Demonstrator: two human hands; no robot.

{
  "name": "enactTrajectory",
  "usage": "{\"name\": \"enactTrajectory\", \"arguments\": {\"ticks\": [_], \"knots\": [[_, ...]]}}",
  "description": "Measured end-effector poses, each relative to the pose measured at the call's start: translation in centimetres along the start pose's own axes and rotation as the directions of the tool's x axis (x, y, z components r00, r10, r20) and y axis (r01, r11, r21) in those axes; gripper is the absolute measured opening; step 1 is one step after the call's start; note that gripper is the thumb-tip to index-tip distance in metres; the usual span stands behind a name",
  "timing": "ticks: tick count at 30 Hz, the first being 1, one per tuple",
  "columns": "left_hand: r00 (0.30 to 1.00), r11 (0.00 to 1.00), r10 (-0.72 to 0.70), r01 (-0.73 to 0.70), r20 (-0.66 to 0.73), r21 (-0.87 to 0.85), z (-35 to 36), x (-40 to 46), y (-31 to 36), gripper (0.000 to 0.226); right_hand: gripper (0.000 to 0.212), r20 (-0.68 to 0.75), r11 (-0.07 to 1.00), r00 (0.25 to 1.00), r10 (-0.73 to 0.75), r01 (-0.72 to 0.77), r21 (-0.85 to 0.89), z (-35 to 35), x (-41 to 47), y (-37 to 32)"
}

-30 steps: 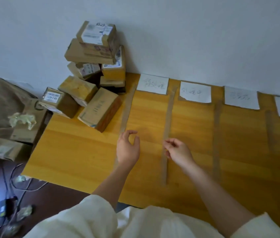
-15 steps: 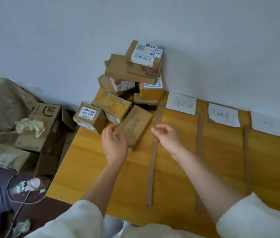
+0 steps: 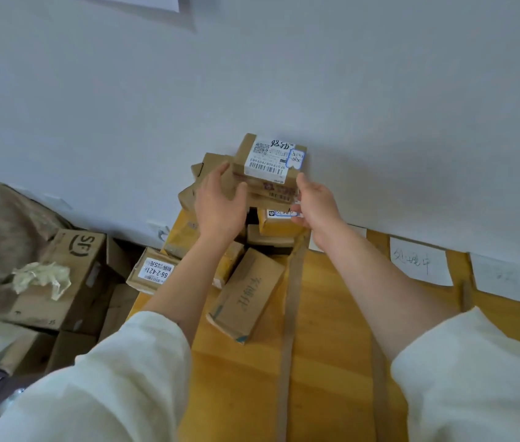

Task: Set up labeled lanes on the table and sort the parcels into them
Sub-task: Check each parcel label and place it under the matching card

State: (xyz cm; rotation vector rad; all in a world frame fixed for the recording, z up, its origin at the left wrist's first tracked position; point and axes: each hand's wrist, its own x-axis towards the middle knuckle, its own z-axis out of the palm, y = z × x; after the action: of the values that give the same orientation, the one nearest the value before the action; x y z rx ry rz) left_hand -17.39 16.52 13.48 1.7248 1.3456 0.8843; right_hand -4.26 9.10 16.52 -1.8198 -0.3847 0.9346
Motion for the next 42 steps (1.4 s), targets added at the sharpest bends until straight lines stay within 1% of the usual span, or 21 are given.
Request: {"name": "enactTrajectory", "arguments": {"ticks": [3, 8, 11, 14, 16, 18, 20, 22, 25, 28, 31, 33, 34, 36, 38, 39, 42], "knots": [[0.999, 0.998, -0.025, 0.026, 0.023, -0.049, 0.8, 1.1, 0.6, 0.054, 0.048, 0.014, 1.0, 1.0, 0.023, -0.023, -0.005, 0.5, 0.5, -0.1], [0.995, 0.987, -0.098, 0.101, 0.027, -0.123, 1.2, 1.2, 1.4, 0.052, 0.057, 0.03, 0.998, 0.999, 0.042, -0.04, -0.051, 0.9, 0.8, 0.2], [0.996, 0.981, -0.085, 0.085, 0.007, -0.173, 1.1, 0.3, 1.9, 0.047, 0.061, 0.019, 0.999, 1.0, 0.007, -0.006, -0.041, 0.9, 0.7, 0.6], [0.998, 0.973, -0.064, 0.061, -0.008, -0.223, 1.0, -1.0, 2.6, 0.042, 0.058, -0.006, 0.998, 0.999, -0.032, 0.033, 0.048, 0.5, 0.4, 0.9], [0.999, 0.968, -0.046, 0.041, -0.012, -0.249, 1.0, -2.3, 2.9, 0.041, 0.057, 0.003, 0.987, 0.999, -0.05, 0.049, 0.156, 0.1, -0.3, 1.0], [1.0, 0.963, -0.02, 0.021, 0.007, -0.27, 1.1, -3.9, 3.1, 0.04, 0.063, -0.007, 0.961, 0.998, -0.061, 0.06, 0.269, -0.3, -1.1, 1.1], [0.999, 0.959, 0.001, 0.01, 0.04, -0.282, 1.2, -5.7, 3.0, 0.038, 0.07, -0.058, 0.934, 0.997, -0.055, 0.072, 0.351, -0.9, -1.7, 1.5], [0.997, 0.953, -0.004, 0.026, 0.072, -0.301, 1.3, -7.1, 2.6, 0.034, 0.071, -0.1, 0.921, 0.994, -0.033, 0.069, 0.384, -1.6, -2.0, 2.0], [0.989, 0.938, -0.048, 0.093, 0.141, -0.333, 1.0, -8.8, 1.8, 0.027, 0.071, -0.122, 0.927, 0.992, -0.03, 0.073, 0.368, -3.1, -2.9, 2.6], [0.98, 0.922, -0.117, 0.167, 0.158, -0.35, 0.6, -10.4, 1.3, 0.027, 0.074, -0.116, 0.915, 0.993, 0.013, 0.035, 0.403, -5.1, -4.0, 3.8], [0.963, 0.912, -0.167, 0.232, 0.21, -0.339, 0.3, -11.7, 0.4, 0.032, 0.058, -0.075, 0.928, 0.997, 0.017, 0.012, 0.372, -7.1, -5.3, 5.6], [0.936, 0.902, -0.173, 0.276, 0.308, -0.331, 0.3, -12.4, -0.1, 0.034, 0.043, -0.027, 0.938, 1.0, -0.006, 0.015, 0.347, -8.1, -6.5, 6.8], [0.917, 0.896, -0.164, 0.293, 0.364, -0.334, 0.3, -12.9, -0.2, 0.034, 0.04, 0.005, 0.937, 1.0, -0.008, 0.006, 0.35, -8.5, -7.0, 7.6], [0.878, 0.887, -0.139, 0.316, 0.459, -0.336, 0.4, -14.0, -0.2, 0.037, 0.045, 0.054, 0.937, 0.998, -0.017, -0.003, 0.349, -9.0, -7.8, 8.9], [0.851, 0.883, -0.125, 0.33, 0.51, -0.333, 0.6, -15.0, 0.0, 0.043, 0.052, 0.084, 0.938, 0.996, -0.032, 0.0, 0.348, -9.4, -8.6, 9.9], [0.842, 0.875, -0.121, 0.341, 0.526, -0.344, 0.7, -15.5, 0.1, 0.046, 0.052, 0.1, 0.934, 0.994, -0.041, 0.003, 0.356, -9.5, -8.9, 10.3], [0.819, 0.837, -0.112, 0.383, 0.563, -0.39, 0.8, -16.6, 0.3, 0.043, 0.039, 0.158, 0.935, 0.985, -0.071, 0.011, 0.354, -10.1, -9.9, 11.4]]}}
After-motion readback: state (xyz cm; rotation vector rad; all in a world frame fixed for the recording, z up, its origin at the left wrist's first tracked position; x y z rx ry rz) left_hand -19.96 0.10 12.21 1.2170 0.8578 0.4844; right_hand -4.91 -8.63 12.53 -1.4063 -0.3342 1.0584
